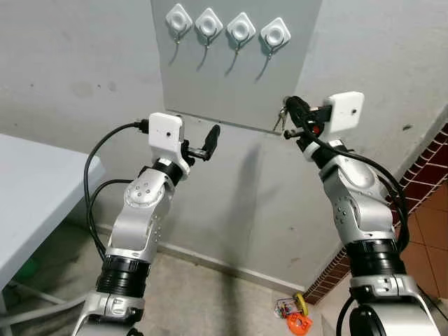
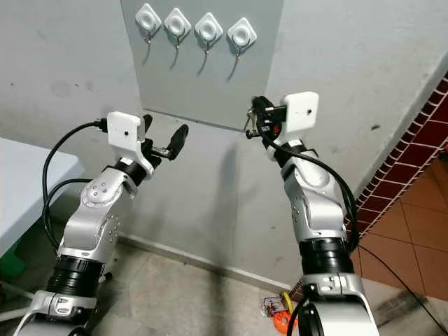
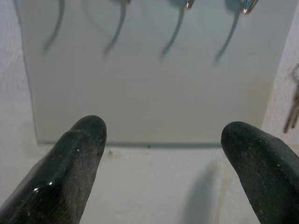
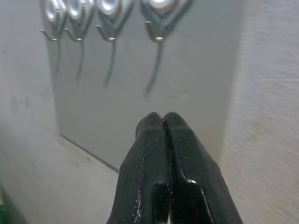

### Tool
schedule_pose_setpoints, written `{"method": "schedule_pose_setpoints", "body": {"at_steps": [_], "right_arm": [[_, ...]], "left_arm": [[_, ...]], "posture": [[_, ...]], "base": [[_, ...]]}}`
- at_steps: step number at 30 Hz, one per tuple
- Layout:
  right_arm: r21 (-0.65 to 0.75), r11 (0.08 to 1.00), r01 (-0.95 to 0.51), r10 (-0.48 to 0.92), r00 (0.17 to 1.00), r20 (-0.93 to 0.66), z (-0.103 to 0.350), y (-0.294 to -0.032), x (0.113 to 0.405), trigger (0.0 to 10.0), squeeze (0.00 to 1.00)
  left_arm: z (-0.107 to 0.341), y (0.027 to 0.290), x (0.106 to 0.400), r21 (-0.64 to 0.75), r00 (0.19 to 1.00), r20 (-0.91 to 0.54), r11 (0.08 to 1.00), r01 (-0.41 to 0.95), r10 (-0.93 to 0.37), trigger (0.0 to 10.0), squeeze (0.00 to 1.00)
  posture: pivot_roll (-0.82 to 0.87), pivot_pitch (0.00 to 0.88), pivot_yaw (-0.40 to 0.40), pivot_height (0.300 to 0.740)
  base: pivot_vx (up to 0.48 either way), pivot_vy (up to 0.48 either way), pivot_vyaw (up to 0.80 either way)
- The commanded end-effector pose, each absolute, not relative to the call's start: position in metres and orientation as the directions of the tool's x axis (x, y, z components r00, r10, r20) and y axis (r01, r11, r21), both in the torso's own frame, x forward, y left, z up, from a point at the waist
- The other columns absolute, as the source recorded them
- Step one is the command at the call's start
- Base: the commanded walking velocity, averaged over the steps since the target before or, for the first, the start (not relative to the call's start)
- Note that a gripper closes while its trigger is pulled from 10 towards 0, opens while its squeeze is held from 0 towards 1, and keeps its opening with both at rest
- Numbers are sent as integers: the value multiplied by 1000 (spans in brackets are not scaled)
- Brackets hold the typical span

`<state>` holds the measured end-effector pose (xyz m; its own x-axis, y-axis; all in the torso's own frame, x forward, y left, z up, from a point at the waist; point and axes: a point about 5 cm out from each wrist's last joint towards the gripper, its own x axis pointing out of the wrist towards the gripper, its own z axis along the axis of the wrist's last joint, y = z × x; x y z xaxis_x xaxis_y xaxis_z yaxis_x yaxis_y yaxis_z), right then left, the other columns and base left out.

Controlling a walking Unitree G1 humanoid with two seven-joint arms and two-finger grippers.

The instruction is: Hang keys on a hook

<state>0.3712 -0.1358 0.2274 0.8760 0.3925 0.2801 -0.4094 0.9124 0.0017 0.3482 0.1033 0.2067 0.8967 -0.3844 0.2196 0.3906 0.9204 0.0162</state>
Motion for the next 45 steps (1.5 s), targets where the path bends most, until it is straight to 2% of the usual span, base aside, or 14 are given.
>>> {"method": "schedule_pose_setpoints", "body": {"at_steps": [1,17,31,45], "right_arm": [[-4,902,-431,410,855,317,239,-132,376,10000,0],[80,879,-470,405,824,396,273,-119,401,10000,0],[122,853,-508,402,787,469,291,-122,404,10000,0],[203,838,-506,371,802,468,295,-124,409,10000,0]], "left_arm": [[213,101,351,37,888,230,916,400,-397,10000,0],[223,90,347,73,860,256,896,439,-442,10000,0],[227,82,345,90,838,263,876,473,-479,10000,0],[229,83,345,88,839,267,879,469,-475,10000,0]], "posture": [[-5,14,-35,732],[3,46,-35,732],[-4,64,-26,732],[-2,70,-28,732]], "base": [[0,0,0],[0,0,0],[0,0,0],[0,0,0]]}}
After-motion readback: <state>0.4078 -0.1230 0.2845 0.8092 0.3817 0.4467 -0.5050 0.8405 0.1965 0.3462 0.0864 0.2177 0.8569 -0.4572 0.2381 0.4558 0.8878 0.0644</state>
